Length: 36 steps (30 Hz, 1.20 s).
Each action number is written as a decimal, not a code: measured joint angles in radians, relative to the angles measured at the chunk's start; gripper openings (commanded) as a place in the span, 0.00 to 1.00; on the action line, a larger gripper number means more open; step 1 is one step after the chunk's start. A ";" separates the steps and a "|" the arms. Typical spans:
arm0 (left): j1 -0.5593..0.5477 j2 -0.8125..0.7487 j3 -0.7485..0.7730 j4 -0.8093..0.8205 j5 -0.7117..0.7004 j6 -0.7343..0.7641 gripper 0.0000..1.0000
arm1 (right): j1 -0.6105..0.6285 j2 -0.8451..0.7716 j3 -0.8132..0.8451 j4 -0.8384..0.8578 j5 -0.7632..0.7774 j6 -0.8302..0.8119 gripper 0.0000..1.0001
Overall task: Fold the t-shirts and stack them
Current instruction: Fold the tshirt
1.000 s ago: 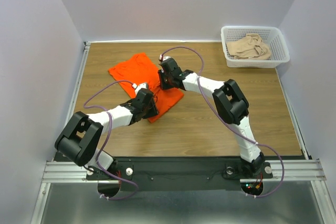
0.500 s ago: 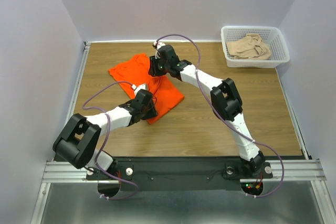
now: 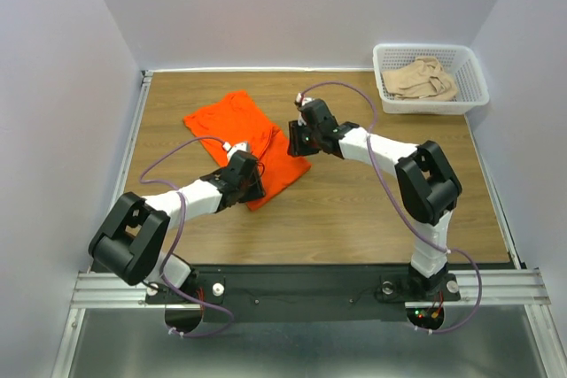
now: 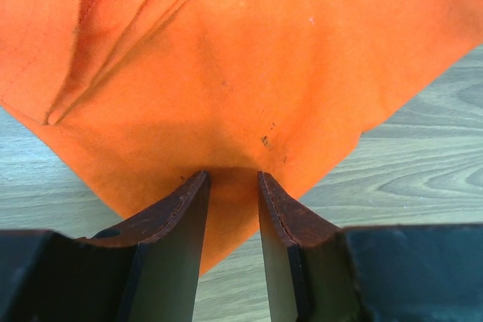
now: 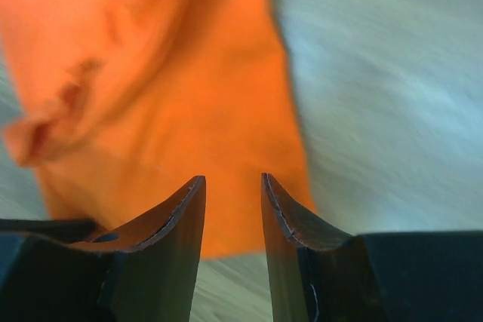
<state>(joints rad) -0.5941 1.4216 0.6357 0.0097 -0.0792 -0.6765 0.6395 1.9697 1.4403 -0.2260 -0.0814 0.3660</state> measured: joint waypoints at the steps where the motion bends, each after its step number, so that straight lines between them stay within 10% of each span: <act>1: 0.000 0.000 0.001 -0.003 0.000 0.002 0.45 | -0.004 -0.018 -0.036 0.003 0.003 0.006 0.41; 16: -0.017 -0.003 0.007 -0.027 0.034 0.013 0.51 | -0.079 -0.119 -0.333 0.079 0.089 0.061 0.40; 36: -0.080 -0.109 0.016 -0.098 0.021 0.061 0.84 | -0.149 -0.328 -0.437 -0.085 0.187 -0.032 0.45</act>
<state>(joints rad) -0.6739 1.3121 0.6514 -0.0887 -0.0578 -0.6155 0.4904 1.6421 1.0031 -0.3107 0.1051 0.3344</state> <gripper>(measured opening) 0.822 0.432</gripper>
